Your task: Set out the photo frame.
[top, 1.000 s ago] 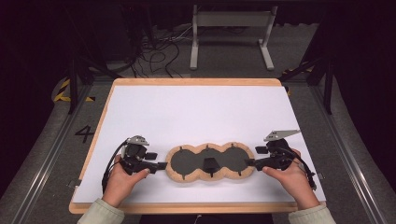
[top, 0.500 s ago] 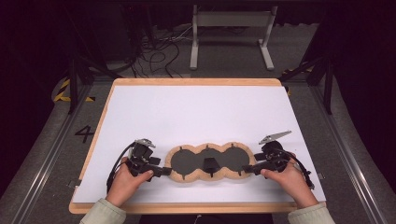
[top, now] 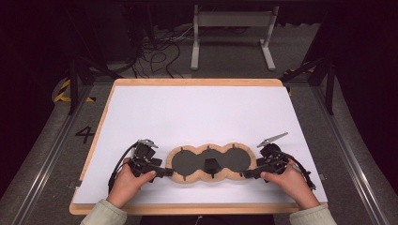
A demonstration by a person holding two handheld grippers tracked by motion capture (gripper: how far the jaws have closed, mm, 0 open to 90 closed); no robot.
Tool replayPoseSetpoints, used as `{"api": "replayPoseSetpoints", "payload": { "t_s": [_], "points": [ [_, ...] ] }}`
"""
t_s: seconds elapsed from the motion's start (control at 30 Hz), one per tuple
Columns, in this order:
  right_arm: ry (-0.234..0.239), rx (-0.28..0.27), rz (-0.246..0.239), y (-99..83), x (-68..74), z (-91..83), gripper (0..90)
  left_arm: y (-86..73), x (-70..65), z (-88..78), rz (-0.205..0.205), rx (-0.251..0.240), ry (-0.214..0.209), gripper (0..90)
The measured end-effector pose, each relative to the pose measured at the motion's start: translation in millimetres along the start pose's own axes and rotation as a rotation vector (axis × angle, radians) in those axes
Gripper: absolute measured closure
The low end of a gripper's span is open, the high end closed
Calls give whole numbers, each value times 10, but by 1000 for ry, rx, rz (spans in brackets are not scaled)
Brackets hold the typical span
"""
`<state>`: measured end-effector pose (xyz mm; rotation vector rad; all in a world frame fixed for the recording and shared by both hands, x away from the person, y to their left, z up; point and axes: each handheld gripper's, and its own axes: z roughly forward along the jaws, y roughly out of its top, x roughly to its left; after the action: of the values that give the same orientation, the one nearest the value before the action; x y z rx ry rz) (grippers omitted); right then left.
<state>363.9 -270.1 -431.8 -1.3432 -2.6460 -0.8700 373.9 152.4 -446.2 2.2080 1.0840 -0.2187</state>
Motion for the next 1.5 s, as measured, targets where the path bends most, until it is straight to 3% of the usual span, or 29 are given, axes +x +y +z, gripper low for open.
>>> {"api": "replayPoseSetpoints", "payload": {
  "t_s": [0.2, 0.23, 0.3, 0.33, 0.4, 0.93, 1.1, 1.2, 1.5],
  "points": [
    [1, 2, 7, 0, 9, 4, 177, 4, 0, 2, 2, 0, 9, 247],
    [2, 1, 10, 0, 10, 5, 177, 6, -2, 5, 0, 1, -3, 247],
    [4, -8, 33, 1, 2, 2, 200, 11, 5, 39, -7, 10, -98, 274],
    [4, -8, 33, 1, 2, 2, 200, 12, -22, 62, -7, 8, -108, 274],
    [5, -14, 47, -1, -7, -3, 215, 31, -76, 72, 4, 24, -73, 254],
    [-23, -10, 90, 18, 13, -15, 261, 29, -71, 61, -23, -6, -52, 314],
    [-52, -43, 117, 22, 22, -57, 365, 41, -86, 45, -19, -8, -30, 329],
    [-69, -56, 120, 27, 33, -75, 400, 48, -99, 24, -7, -18, 4, 342],
    [-96, -127, 152, 32, 43, -125, 532, 45, -136, -77, 1, -88, 64, 433]
  ]
}}
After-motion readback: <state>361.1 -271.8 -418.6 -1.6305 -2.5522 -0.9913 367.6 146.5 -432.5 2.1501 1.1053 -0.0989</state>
